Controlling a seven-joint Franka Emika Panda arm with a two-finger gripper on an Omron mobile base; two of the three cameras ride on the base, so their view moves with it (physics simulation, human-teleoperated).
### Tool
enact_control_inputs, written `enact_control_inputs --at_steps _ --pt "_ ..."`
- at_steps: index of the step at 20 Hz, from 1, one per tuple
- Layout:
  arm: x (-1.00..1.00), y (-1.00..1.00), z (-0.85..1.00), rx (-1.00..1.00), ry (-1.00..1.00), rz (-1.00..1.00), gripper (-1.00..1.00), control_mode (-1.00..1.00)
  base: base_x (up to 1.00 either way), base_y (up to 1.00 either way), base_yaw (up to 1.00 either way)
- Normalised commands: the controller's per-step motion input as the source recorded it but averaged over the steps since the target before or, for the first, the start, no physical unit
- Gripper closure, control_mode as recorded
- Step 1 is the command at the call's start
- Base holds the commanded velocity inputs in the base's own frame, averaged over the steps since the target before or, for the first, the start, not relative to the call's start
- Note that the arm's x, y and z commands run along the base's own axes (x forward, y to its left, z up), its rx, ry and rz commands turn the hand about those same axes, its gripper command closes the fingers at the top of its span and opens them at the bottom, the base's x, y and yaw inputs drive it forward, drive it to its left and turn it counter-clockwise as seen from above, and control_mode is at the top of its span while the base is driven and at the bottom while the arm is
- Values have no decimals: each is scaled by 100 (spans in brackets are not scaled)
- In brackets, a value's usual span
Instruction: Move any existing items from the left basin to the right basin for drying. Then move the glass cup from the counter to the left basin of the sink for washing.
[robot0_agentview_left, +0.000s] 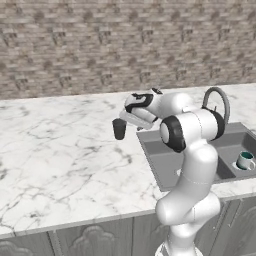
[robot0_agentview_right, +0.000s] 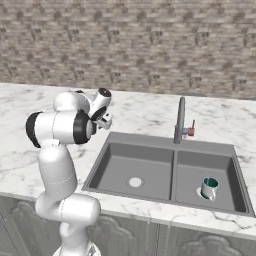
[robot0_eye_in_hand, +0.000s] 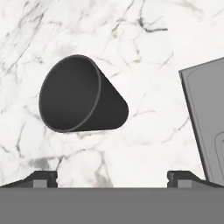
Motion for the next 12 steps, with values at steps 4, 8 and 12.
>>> enact_control_inputs --at_steps 4,8,12 --pt "15 1 -19 0 3 0 -100 -100 0 0 0" --pt "26 3 -18 0 5 0 -100 -100 0 0 0" --pt "27 4 -18 0 6 0 -100 -100 0 0 0"
